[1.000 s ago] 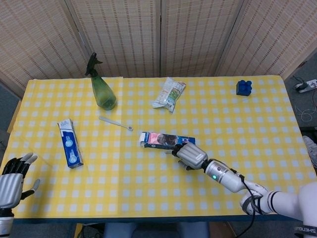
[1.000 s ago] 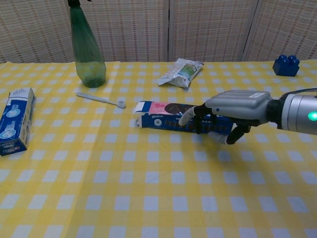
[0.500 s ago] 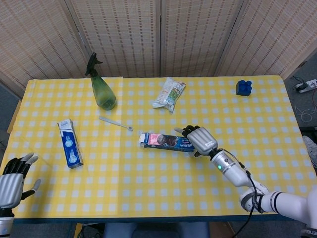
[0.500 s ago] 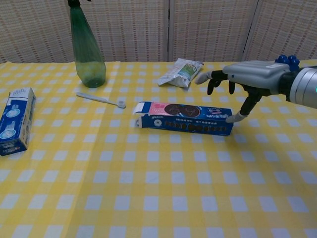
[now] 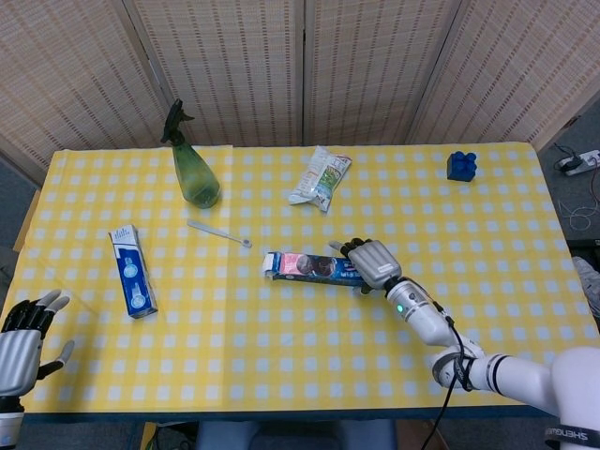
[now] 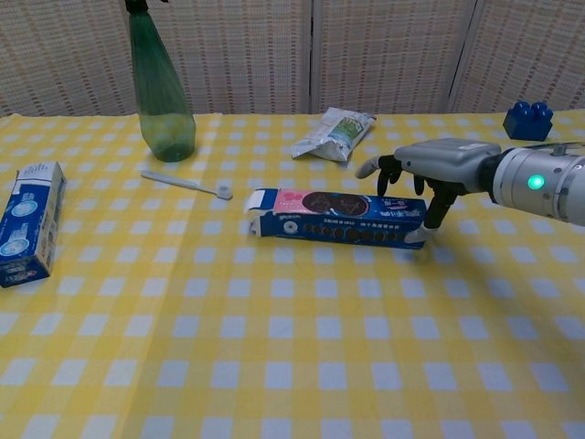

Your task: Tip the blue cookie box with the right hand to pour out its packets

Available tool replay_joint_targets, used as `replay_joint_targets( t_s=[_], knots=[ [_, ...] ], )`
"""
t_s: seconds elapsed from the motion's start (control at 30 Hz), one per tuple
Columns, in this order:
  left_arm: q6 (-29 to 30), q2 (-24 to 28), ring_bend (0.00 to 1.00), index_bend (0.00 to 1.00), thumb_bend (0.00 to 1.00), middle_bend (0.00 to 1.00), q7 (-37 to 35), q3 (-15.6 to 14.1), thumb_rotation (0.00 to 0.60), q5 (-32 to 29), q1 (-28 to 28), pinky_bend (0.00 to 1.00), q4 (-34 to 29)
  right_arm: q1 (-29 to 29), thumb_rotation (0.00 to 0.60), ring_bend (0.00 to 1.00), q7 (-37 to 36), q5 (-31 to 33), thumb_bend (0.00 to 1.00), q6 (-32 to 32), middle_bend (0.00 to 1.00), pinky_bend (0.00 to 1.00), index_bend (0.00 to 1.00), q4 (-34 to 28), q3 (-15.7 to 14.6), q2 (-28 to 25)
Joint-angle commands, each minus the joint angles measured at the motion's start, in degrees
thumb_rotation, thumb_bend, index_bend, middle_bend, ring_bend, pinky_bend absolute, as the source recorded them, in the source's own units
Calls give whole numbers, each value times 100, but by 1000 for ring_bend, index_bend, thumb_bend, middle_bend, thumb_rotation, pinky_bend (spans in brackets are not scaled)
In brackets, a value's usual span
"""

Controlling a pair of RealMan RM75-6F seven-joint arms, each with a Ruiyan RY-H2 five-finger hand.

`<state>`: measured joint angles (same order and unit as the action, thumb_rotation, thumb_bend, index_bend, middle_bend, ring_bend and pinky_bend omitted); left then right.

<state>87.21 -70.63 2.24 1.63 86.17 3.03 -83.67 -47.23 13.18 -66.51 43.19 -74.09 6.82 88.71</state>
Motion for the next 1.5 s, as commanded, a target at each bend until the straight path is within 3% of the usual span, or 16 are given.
replay_joint_targets(
  t_s=[0.03, 0.23, 0.4, 1.0, 1.27, 1.5],
  knots=[
    [-11, -13, 159, 235, 333, 161, -12, -5, 600, 6, 4, 88, 17, -16, 600, 182, 30, 26, 80, -19, 264, 332, 134, 23, 2, 36],
    [-26, -45, 159, 235, 333, 161, -46, -9, 600, 12, 9, 88, 54, -75, 600, 184, 248, 144, 180, -91, 285, 333, 359, 300, -26, 202],
    [-20, -50, 159, 235, 333, 161, -78, -10, 600, -12, -11, 88, 85, -69, 600, 187, 261, 127, 192, -14, 313, 333, 445, 349, -1, 258],
    [-46, -105, 159, 235, 333, 161, -185, -10, 600, -40, -28, 88, 189, 205, 600, 223, -520, -976, 211, 1068, 354, 333, 464, -1393, 373, -1134],
    [-40, -104, 159, 235, 333, 161, -195, -3, 600, -29, -23, 88, 203, 395, 600, 227, -639, -1093, 211, 1432, 356, 333, 464, -1731, 448, -1504],
    [-48, -104, 159, 235, 333, 161, -174, -2, 600, -30, -20, 88, 173, 597, 600, 232, -1193, -1318, 212, 1845, 356, 333, 464, -1904, 567, -1786]
  ],
)
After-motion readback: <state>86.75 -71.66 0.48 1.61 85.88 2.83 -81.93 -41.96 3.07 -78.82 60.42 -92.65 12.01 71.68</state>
